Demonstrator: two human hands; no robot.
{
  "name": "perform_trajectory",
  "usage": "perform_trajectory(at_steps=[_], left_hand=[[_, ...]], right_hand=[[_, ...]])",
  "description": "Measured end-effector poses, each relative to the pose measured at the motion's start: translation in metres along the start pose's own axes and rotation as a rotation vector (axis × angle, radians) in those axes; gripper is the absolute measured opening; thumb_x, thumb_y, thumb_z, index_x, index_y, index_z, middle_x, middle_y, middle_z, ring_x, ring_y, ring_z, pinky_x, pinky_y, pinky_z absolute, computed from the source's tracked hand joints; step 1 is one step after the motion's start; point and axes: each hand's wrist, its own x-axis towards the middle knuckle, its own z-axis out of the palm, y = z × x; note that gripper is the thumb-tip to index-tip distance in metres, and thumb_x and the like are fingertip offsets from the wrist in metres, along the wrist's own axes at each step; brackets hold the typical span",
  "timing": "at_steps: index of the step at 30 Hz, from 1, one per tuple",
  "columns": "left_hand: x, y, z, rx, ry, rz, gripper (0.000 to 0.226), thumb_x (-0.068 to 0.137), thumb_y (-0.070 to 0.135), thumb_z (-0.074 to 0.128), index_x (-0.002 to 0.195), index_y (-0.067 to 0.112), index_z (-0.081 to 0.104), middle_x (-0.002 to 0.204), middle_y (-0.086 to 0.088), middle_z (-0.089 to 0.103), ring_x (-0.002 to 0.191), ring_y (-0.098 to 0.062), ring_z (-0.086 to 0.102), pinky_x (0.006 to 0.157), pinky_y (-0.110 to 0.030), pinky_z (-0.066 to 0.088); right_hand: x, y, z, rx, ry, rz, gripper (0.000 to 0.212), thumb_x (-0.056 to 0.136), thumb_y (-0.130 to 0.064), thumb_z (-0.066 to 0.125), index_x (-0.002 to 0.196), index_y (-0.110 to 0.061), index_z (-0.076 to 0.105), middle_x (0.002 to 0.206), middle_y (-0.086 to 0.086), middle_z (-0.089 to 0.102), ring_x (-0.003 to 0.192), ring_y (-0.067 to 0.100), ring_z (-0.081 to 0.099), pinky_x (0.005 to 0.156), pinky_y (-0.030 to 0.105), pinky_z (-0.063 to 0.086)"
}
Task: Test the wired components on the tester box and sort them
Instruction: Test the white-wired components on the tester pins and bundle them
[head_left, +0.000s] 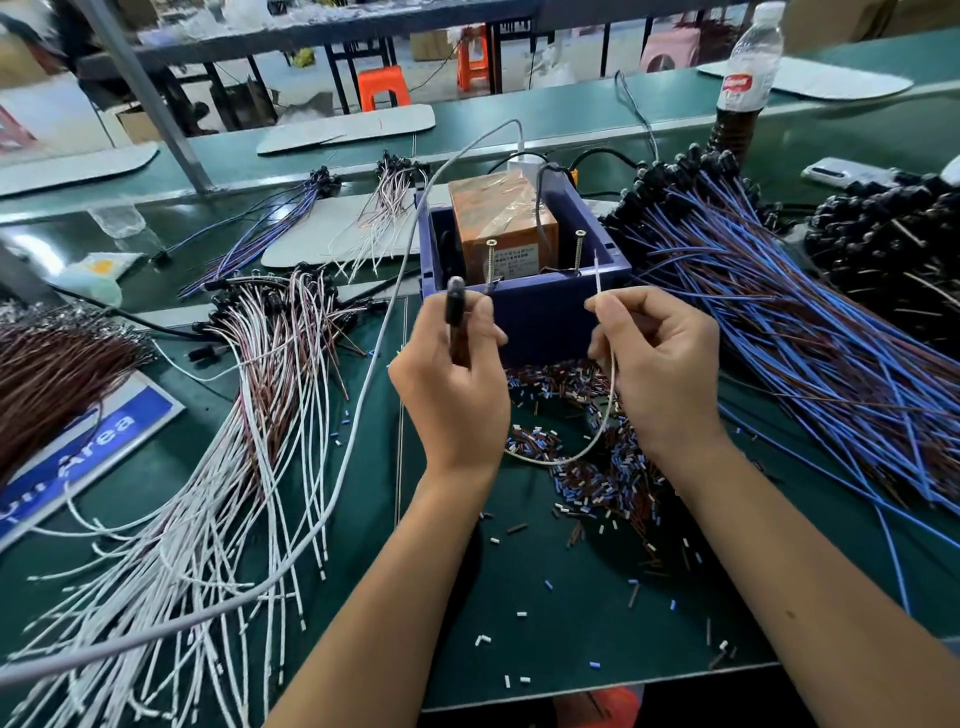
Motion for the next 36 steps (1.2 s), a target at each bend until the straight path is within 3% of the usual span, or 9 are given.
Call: perform_trajectory(at_steps=[3,8,17,23,32,36], left_hand=[[0.0063,0.0013,0.0041,0.010,0.071,-0.053,0.011,0.099,0.013,0.067,0.091,0.005,0.065,0.067,0.011,0.067,0.061,-0.011,0.066,0.063,-0.016,0.047],[0.0092,0.0038,0.0076,0.010,0.102,-0.080,0.013,0.098,0.016,0.069,0.085,0.016,0.068,0.067,0.010,0.069,0.061,-0.012,0.066,0.065,-0.019,0.050],[0.0101,0.0064,0.0086,-0.037,0.065,-0.133,0.011,0.099,0.015,0.069,0.088,0.015,0.069,0.069,0.010,0.071,0.069,-0.008,0.068,0.075,-0.022,0.052],[0.0101,0.0067,0.0075,-0.057,0.052,-0.135,0.011,0.100,0.015,0.068,0.089,0.017,0.068,0.070,0.009,0.071,0.070,-0.009,0.069,0.075,-0.020,0.051],[0.0095,0.0049,0.0083,-0.080,0.049,-0.144,0.012,0.100,0.014,0.068,0.088,0.017,0.068,0.069,0.009,0.070,0.069,-0.006,0.067,0.075,-0.020,0.050],[0.0094,0.0043,0.0083,-0.092,0.039,-0.146,0.012,0.100,0.014,0.068,0.089,0.017,0.069,0.069,0.009,0.070,0.069,-0.006,0.068,0.075,-0.021,0.051]], right_hand=[[0.0020,0.0014,0.0047,-0.024,0.014,-0.017,0.019,0.101,-0.020,0.067,0.087,-0.009,0.075,0.059,0.003,0.064,0.051,0.010,0.054,0.053,0.020,0.044],[0.0026,0.0033,0.0080,0.001,-0.011,0.003,0.022,0.100,-0.021,0.068,0.084,-0.008,0.075,0.054,0.001,0.061,0.045,0.009,0.049,0.047,0.020,0.040],[0.0047,0.0049,0.0093,0.062,0.033,0.076,0.020,0.100,-0.020,0.067,0.083,-0.011,0.075,0.055,0.001,0.060,0.049,0.017,0.049,0.045,0.024,0.038],[0.0037,0.0047,0.0097,0.062,0.045,0.081,0.019,0.099,-0.021,0.067,0.083,-0.012,0.075,0.054,0.000,0.060,0.047,0.012,0.049,0.044,0.021,0.038],[0.0066,0.0041,0.0064,-0.028,0.114,-0.004,0.024,0.098,-0.023,0.067,0.079,-0.009,0.072,0.054,-0.001,0.060,0.048,0.017,0.052,0.048,0.029,0.042],[0.0052,0.0033,0.0083,-0.043,0.072,-0.021,0.023,0.097,-0.026,0.068,0.081,-0.010,0.073,0.054,-0.001,0.060,0.048,0.014,0.053,0.049,0.026,0.042]])
